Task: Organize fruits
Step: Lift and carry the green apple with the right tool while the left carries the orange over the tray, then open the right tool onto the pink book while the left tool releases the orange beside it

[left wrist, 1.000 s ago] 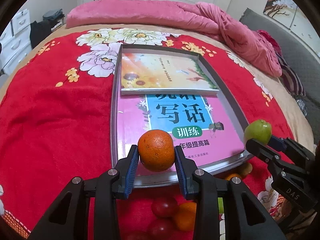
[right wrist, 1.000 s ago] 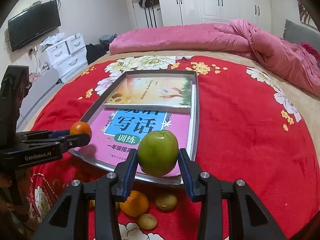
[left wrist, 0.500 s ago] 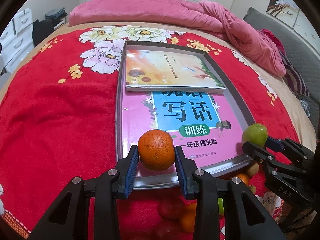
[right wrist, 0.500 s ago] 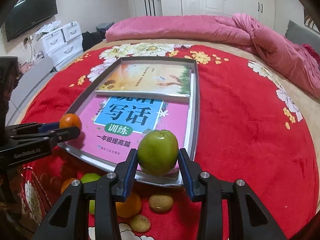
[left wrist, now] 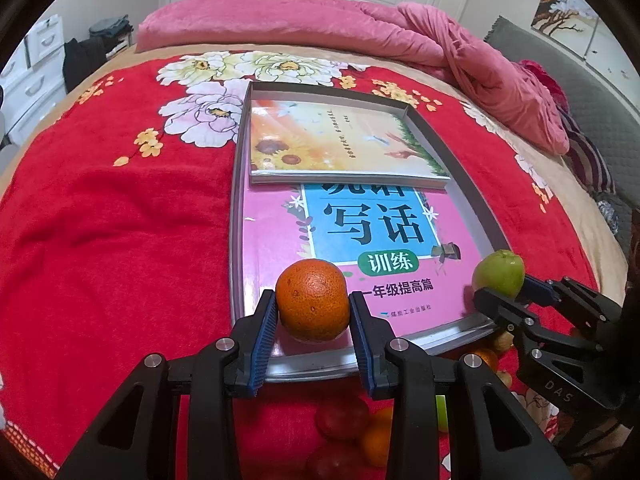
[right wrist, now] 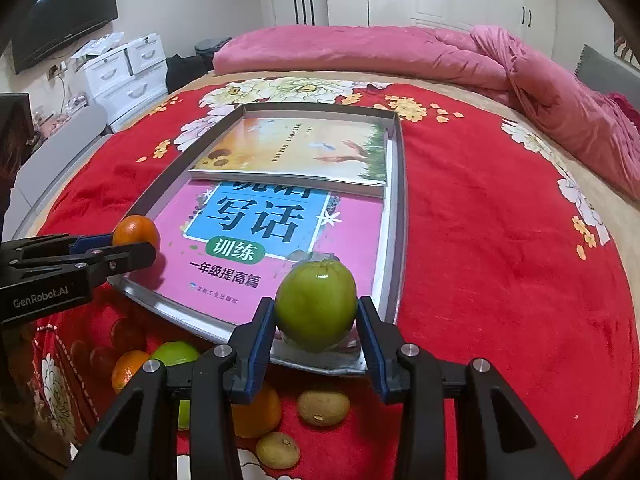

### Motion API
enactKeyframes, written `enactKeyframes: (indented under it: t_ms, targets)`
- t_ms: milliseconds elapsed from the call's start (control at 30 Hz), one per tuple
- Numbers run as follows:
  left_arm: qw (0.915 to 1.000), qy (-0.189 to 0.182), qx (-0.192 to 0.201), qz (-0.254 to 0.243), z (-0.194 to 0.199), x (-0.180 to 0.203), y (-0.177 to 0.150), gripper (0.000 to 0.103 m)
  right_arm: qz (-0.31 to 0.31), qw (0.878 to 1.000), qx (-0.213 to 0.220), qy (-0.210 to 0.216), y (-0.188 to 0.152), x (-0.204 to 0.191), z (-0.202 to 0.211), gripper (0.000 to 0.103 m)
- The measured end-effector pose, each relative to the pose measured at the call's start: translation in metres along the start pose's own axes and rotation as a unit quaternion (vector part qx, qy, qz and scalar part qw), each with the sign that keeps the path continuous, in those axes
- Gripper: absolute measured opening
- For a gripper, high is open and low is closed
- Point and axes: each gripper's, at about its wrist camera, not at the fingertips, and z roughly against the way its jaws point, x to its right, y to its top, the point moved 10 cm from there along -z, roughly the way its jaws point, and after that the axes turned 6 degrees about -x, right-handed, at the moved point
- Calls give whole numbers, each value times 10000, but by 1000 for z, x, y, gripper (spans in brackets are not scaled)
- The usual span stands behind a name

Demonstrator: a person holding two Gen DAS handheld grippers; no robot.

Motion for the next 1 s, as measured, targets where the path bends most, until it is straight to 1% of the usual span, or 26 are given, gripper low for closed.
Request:
enactKeyframes:
  t_ms: [233, 700, 800, 1000]
  targets:
    - [10000, -58, -9, 20, -1, 0, 0, 37, -61, 9998, 85, 184, -1, 0, -1, 42]
    - [9999, -147, -40, 44, -3, 1, -1, 37, -115, 9991, 229, 336, 2, -3, 3, 42]
    - [9998, -172, 0, 54, -3, 1, -1, 38, -106, 9989, 267, 373, 2, -4, 4, 45]
    - [9997, -202, 77, 62, 1, 1, 1, 40, -87, 9982, 455, 373, 6, -5, 13, 54]
